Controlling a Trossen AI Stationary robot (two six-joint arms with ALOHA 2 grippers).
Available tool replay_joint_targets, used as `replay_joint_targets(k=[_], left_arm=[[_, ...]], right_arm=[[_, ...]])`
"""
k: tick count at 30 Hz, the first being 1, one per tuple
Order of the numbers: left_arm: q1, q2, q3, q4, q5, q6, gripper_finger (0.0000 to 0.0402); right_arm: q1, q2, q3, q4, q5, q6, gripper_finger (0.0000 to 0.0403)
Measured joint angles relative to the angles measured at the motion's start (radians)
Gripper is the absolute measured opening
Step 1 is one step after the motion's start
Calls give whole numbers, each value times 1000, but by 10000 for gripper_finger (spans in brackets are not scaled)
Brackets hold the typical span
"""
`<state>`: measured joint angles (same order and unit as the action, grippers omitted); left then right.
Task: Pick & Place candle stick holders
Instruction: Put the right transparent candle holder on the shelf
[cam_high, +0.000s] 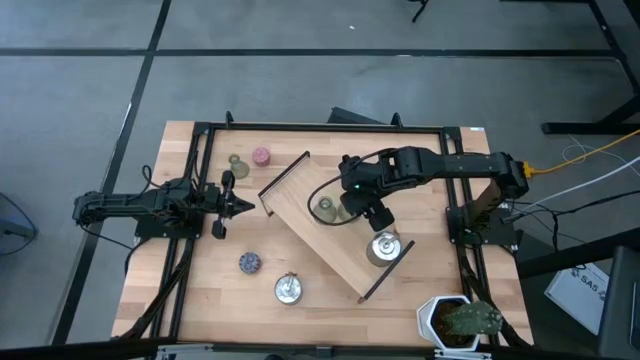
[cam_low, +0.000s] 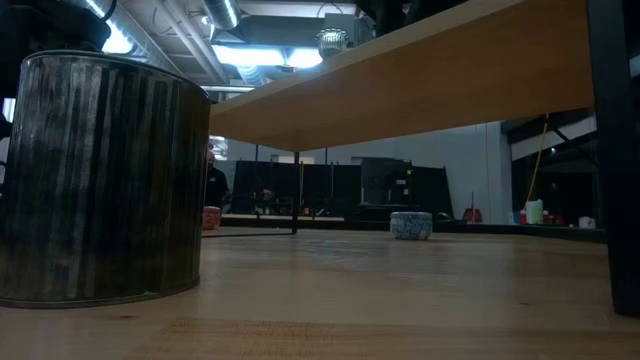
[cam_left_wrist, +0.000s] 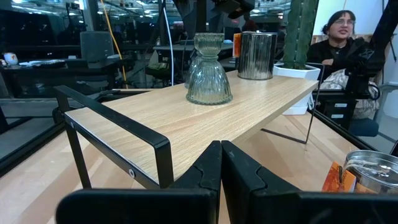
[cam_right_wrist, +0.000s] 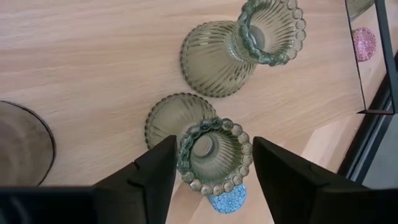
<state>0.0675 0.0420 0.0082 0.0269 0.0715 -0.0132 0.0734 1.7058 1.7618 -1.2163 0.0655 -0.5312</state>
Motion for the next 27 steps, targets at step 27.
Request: replay_joint_targets(k=[27], left_arm=[[0,0,0,0,0,0,4]], right_arm=[[-13,-94,0,1,10,88,268]])
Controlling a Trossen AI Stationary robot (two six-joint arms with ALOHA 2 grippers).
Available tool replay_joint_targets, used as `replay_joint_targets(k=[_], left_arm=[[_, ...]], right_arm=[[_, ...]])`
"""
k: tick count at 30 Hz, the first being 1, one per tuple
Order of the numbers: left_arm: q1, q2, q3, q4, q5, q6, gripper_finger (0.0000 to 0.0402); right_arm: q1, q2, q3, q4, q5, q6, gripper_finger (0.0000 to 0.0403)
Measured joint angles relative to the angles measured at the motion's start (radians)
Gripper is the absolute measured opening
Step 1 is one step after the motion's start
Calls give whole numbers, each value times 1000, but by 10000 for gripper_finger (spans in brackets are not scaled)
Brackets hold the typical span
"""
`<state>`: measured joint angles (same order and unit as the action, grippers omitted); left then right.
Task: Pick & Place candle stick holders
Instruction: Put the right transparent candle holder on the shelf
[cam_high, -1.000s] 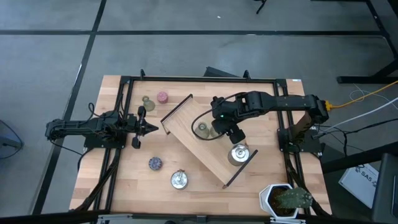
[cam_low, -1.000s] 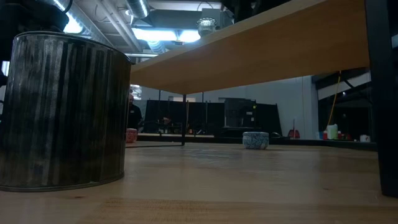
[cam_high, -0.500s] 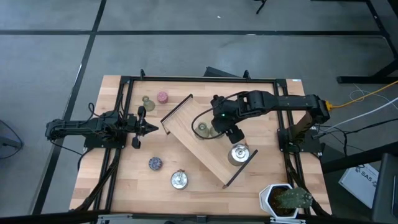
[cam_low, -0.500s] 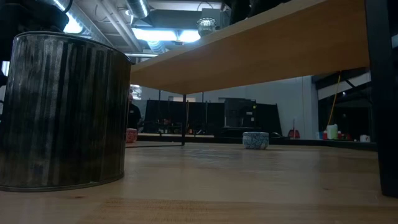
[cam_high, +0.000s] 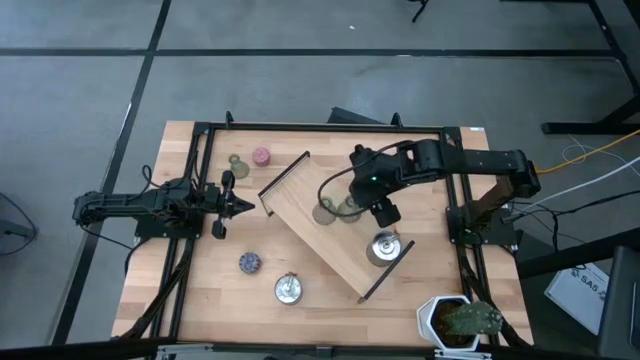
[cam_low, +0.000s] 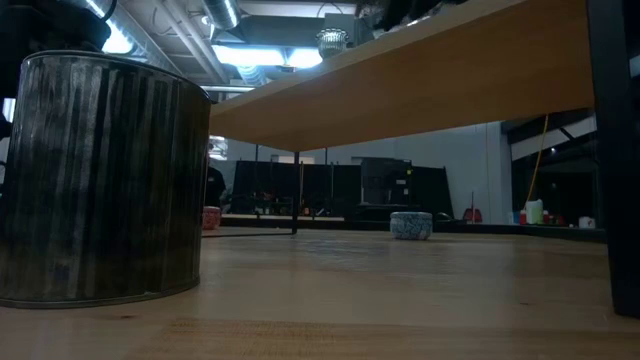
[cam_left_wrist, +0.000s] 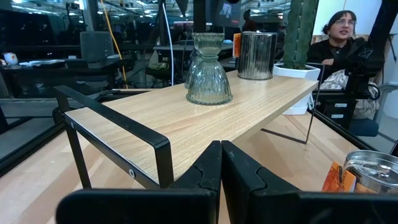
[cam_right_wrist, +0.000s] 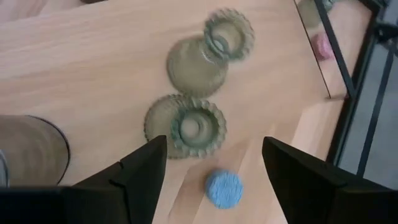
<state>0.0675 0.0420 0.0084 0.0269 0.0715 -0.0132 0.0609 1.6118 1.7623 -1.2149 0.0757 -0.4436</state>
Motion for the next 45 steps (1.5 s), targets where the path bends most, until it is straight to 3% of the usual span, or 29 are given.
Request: replay_joint_targets(k=[7,12,30,45], left_arm=[[0,0,0,0,0,0,4],[0,0,0,0,0,0,4],[0,0,0,0,0,0,4],[0,0,0,0,0,0,4]], right_arm=[[-50,0,0,-141,2,77,268],[-64,2,-48,-140,2,83,258],[-66,4,-173,8,-58,62,108],[-66,4,-173,55,-53,62,56]])
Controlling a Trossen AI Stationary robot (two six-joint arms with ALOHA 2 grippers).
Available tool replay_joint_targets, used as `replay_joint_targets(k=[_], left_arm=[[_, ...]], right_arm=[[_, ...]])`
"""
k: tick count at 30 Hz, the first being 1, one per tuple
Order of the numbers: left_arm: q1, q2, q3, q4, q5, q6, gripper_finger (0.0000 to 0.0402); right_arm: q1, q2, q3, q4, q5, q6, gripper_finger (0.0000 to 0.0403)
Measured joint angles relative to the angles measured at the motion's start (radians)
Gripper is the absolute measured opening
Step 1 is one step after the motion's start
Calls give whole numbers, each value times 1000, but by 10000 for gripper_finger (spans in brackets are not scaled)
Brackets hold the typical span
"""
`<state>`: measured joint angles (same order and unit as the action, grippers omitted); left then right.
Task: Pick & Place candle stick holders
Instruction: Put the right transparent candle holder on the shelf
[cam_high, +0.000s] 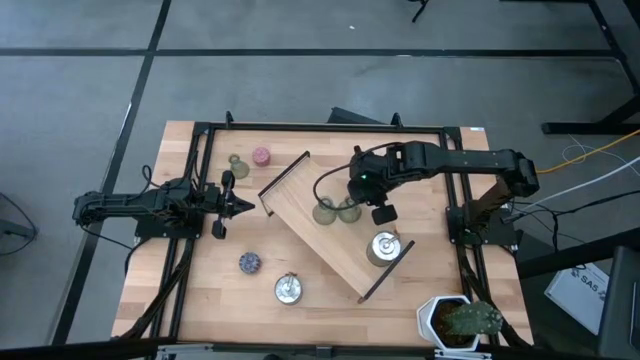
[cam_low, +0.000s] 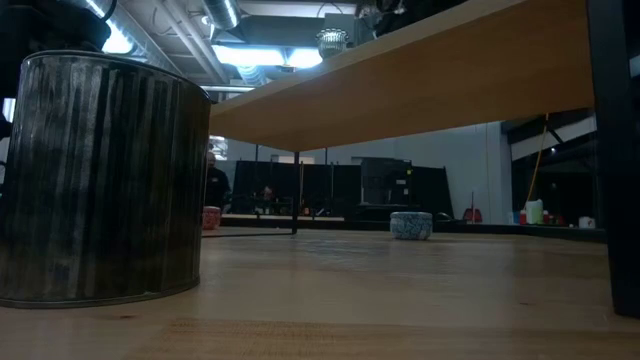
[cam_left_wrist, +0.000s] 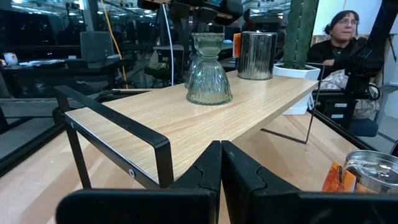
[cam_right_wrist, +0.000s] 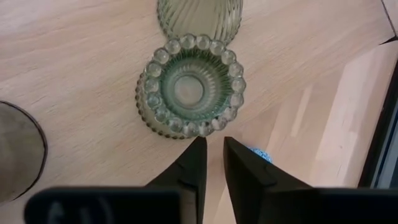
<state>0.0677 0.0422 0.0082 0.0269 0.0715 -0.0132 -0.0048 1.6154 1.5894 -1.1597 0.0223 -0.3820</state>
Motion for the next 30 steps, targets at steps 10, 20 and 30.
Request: replay_joint_targets(k=[10,20,30], left_arm=[[0,0,0,0,0,0,4],[0,0,0,0,0,0,4],[0,0,0,0,0,0,4]], right_arm=[[0,0,0,27,0,0,52],[0,0,0,29,-9,0,52],[-1,0,0,28,-48,-27,52]])
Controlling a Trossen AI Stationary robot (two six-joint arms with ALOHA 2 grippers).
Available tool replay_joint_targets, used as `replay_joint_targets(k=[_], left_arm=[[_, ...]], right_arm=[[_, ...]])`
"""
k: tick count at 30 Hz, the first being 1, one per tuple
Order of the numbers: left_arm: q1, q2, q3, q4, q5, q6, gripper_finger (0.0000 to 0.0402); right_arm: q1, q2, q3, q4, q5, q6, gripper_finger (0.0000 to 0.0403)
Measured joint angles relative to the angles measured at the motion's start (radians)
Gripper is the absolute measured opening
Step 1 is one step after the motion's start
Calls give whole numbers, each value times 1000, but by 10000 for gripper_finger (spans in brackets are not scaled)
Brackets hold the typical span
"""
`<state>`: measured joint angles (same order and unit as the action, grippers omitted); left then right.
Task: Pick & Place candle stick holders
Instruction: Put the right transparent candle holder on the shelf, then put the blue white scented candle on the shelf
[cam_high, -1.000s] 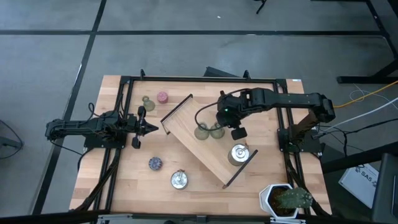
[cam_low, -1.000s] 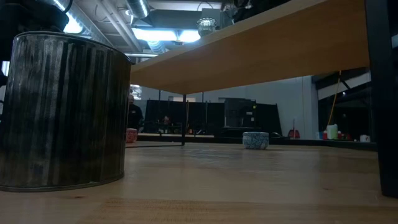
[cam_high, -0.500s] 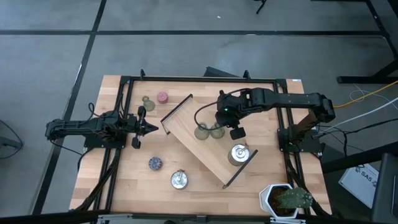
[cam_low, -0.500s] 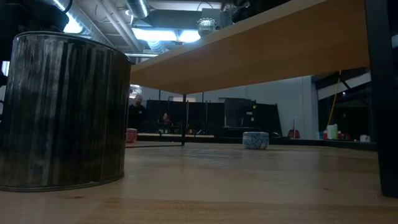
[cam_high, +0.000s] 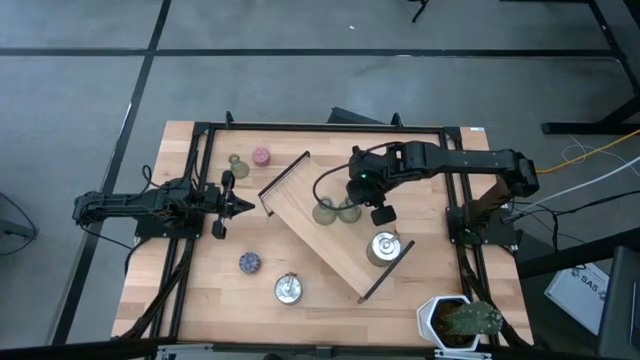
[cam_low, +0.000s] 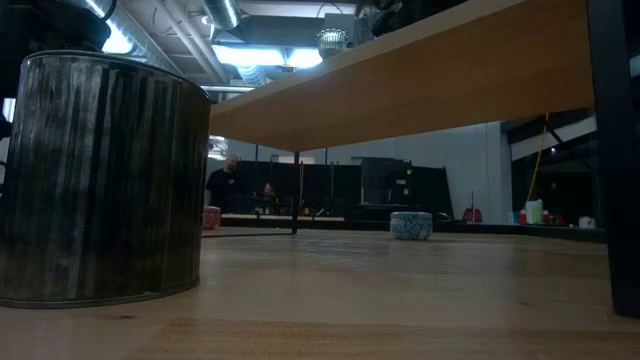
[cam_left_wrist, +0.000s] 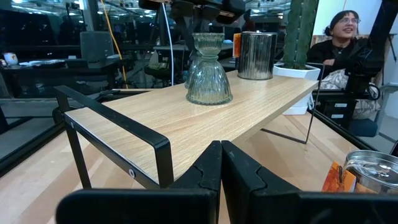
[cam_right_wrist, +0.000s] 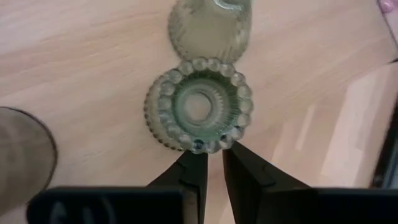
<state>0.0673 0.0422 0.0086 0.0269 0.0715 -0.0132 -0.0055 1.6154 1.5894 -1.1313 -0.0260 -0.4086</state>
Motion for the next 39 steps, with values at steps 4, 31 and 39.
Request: replay_joint_targets(k=[4,31,39], left_arm=[[0,0,0,0,0,0,4],[0,0,0,0,0,0,4],[0,0,0,0,0,0,4]], right_arm=[[0,0,0,2,-31,-4,52],[-27,-19,2,2,-27,-26,52],[-74,-64,1,-3,12,-26,52]])
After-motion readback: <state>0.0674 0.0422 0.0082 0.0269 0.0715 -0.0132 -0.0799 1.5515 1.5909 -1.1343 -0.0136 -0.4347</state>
